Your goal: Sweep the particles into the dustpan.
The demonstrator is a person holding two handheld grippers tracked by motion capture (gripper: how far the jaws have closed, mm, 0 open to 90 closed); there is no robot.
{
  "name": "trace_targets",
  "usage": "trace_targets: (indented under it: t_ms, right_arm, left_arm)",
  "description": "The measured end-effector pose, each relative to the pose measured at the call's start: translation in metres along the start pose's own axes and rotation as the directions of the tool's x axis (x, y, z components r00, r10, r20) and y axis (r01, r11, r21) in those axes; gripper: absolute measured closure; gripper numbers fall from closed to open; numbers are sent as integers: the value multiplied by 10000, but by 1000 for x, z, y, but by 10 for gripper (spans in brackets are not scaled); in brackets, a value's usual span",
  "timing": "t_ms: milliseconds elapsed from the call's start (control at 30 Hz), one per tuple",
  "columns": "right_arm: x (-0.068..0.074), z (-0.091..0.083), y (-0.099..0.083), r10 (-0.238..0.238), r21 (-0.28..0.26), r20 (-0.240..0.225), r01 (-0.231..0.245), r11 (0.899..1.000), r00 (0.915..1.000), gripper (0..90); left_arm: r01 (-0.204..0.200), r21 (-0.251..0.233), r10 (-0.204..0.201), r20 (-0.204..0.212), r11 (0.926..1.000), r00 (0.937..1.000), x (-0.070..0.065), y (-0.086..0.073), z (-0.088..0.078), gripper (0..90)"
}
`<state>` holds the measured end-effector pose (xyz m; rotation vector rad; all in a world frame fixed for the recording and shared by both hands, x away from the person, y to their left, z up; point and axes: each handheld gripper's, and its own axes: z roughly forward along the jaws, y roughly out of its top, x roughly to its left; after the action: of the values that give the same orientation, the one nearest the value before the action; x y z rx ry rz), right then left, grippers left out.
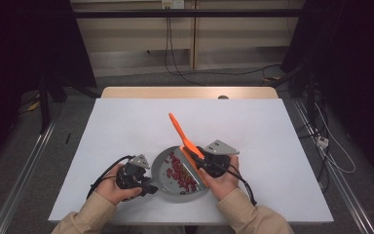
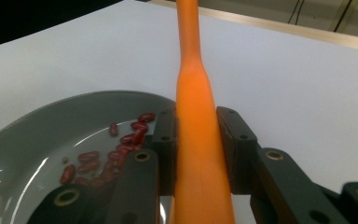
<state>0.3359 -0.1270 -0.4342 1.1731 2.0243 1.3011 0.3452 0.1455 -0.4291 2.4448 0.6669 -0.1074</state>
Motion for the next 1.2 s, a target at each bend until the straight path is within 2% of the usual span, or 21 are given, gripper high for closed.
trace_targets:
  t_ms: [67, 200, 300, 400, 433, 500, 533, 600, 667, 700, 733, 800, 833, 867, 933, 967, 1067, 1200]
  right_arm:
    - [4, -1, 3, 432, -143, -453, -439, 9989, 9980, 712]
    - [11, -2, 7, 179, -245, -683, -196, 9995, 9975, 712]
    - [2, -6, 11, 319, -411, -438, -337, 9986, 9985, 712]
    - [-14, -12, 11, 555, -523, -160, -563, 9970, 9983, 712]
    - [-18, -14, 10, 645, -518, -82, -648, 9966, 9979, 712]
    - [-26, -17, 7, 628, -441, 106, -622, 9971, 9980, 712]
    - [-30, -19, 5, 661, -402, 162, -654, 9970, 9977, 712]
    - [-36, -21, 2, 641, -291, 299, -632, 9976, 9975, 712]
    - [-41, -22, -1, 678, -185, 411, -671, 9976, 9968, 712]
    - [-44, -23, -2, 660, -177, 472, -652, 9977, 9967, 712]
    - [-46, -24, -2, 681, -164, 534, -674, 9976, 9962, 712]
    - [-51, -26, -2, 743, -235, 632, -730, 9971, 9952, 712]
    - [-54, -27, -2, 748, -238, 700, -733, 9970, 9947, 712]
    - [-56, -28, -2, 746, -241, 782, -729, 9970, 9941, 712]
    - [-61, -30, -3, 795, -241, 845, -777, 9967, 9932, 712]
    - [-63, -30, -3, 802, -246, 899, -783, 9966, 9927, 712]
    - [-67, -33, -3, 862, -310, 944, -836, 9960, 9918, 712]
    - [-71, -36, -3, 824, -317, 1011, -796, 9963, 9915, 712]
  left_arm:
    - [13, 31, -13, -3, 10000, 10000, 0, 0, 0, 629]
    - [-61, -112, 60, -72, 9999, 10000, -1, -1, 0, 627]
    - [-171, -208, 167, -189, 9996, 9997, -2, -2, -1, 616]
    - [-272, -267, 263, -344, 9993, 9991, -2, -2, -2, 549]
    - [-373, -196, 364, -452, 9991, 9983, -3, -2, -1, 553]
    - [-443, -107, 438, -414, 9990, 9982, -4, -1, 2, 591]
    - [-618, 6, 617, -482, 9981, 9969, -5, -1, 3, 624]
    - [-671, -65, 666, -633, 9977, 9958, -7, -1, 3, 629]
    - [-634, -539, 585, -885, 9965, 9944, -9, -3, 4, 631]
    - [-906, -429, 862, -967, 9950, 9916, -8, -4, 3, 632]
    - [-723, -775, 646, -977, 9944, 9931, -9, -6, 4, 633]
    - [-810, -920, 716, -1020, 9925, 9922, -6, -9, 4, 633]
    - [-802, -1117, 652, -1325, 9905, 9890, -6, -11, 5, 633]
    - [-879, -1233, 711, -1348, 9885, 9883, -5, -13, 4, 634]
    - [-693, -1535, 487, -1344, 9857, 9897, -4, -15, 2, 634]
    - [-638, -1561, 403, -1495, 9857, 9879, -3, -15, 0, 634]
    - [-483, -1832, 198, -1541, 9819, 9878, 0, -16, -3, 633]
    - [-264, -2157, -134, -1812, 9761, 9834, 4, -16, -10, 633]
